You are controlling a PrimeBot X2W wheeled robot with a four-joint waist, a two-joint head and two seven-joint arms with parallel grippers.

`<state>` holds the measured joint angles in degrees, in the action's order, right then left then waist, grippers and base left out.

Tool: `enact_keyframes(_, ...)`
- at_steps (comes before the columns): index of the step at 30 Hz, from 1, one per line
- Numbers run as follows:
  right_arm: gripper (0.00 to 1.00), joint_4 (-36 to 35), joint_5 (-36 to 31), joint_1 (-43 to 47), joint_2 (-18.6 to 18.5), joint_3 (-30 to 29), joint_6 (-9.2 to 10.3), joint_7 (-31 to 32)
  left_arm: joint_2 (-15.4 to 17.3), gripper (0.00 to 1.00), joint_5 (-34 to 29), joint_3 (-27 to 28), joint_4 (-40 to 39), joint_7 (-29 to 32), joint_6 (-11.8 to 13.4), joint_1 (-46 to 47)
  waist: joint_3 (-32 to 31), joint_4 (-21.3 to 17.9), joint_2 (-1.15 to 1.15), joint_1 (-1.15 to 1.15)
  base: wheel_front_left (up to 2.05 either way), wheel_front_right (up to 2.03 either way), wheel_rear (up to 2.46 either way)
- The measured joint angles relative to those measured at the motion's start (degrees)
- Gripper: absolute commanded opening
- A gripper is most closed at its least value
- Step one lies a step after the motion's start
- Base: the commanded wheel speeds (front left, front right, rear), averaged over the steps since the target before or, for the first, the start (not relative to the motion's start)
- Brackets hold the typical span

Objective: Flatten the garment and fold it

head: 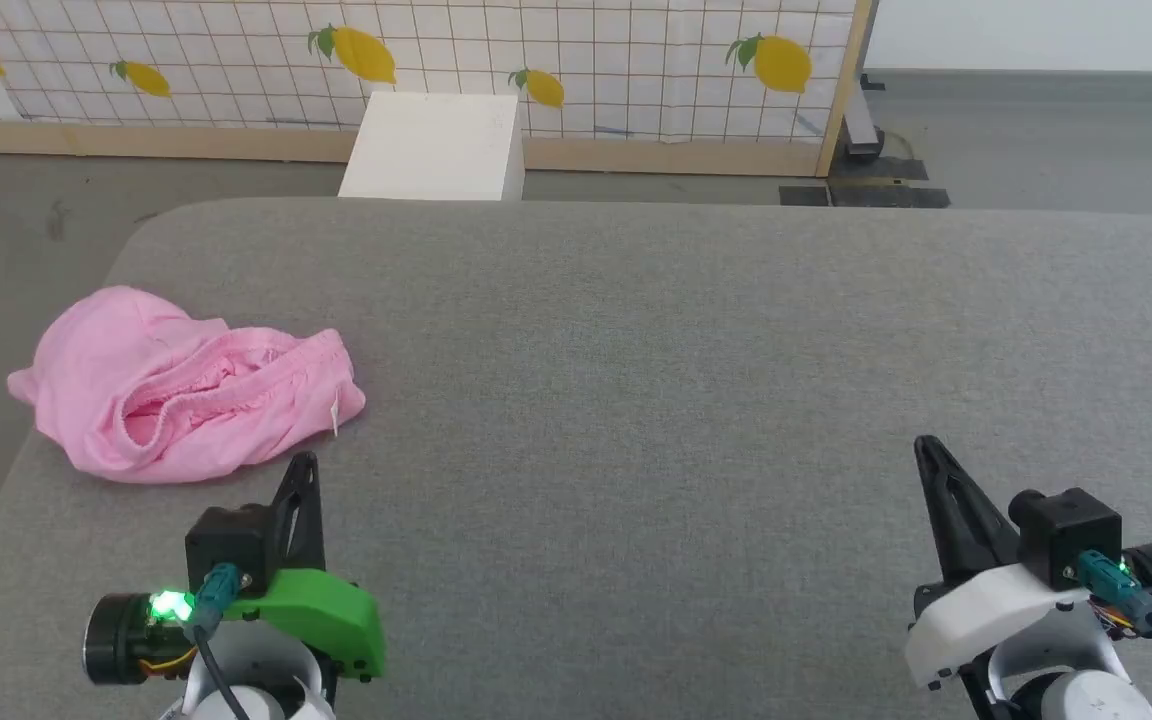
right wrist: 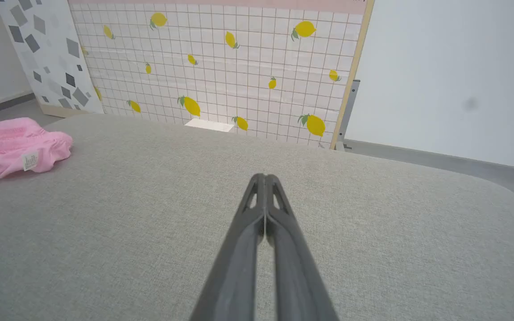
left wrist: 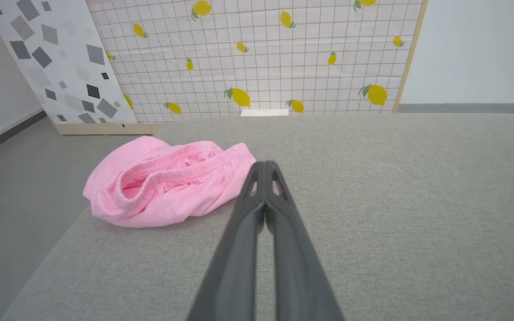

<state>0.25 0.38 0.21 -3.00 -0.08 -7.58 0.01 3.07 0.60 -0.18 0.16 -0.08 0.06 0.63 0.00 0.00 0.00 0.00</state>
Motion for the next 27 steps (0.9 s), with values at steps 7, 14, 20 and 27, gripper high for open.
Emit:
enact_keyframes(7,0.0,0.0,0.0,0.0,0.0,0.0,0.0,0.0,0.0,0.0,0.0,0.0,0.0,0.0,0.0,0.0,0.0,0.0,0.0,0.0,0.0,0.0,0.0)
enact_keyframes(14,0.0,0.0,0.0,0.0,0.0,0.0,0.0,0.0,0.0,0.0,0.0,0.0,0.0,0.0,0.0,0.0,0.0,0.0,0.0,0.0,0.0,0.0,0.0)
enact_keyframes(20,0.0,0.0,0.0,0.0,0.0,0.0,0.0,0.0,0.0,0.0,0.0,0.0,0.0,0.0,0.0,0.0,0.0,0.0,0.0,0.0,0.0,0.0,0.0)
enact_keyframes(27,1.0,0.1,0.0,0.0,0.0,0.0,0.0,0.0,0.0,1.0,0.1,-0.2,0.0,0.0,0.0,0.0,0.0,0.0,0.0,0.0,0.0,0.0,0.0)
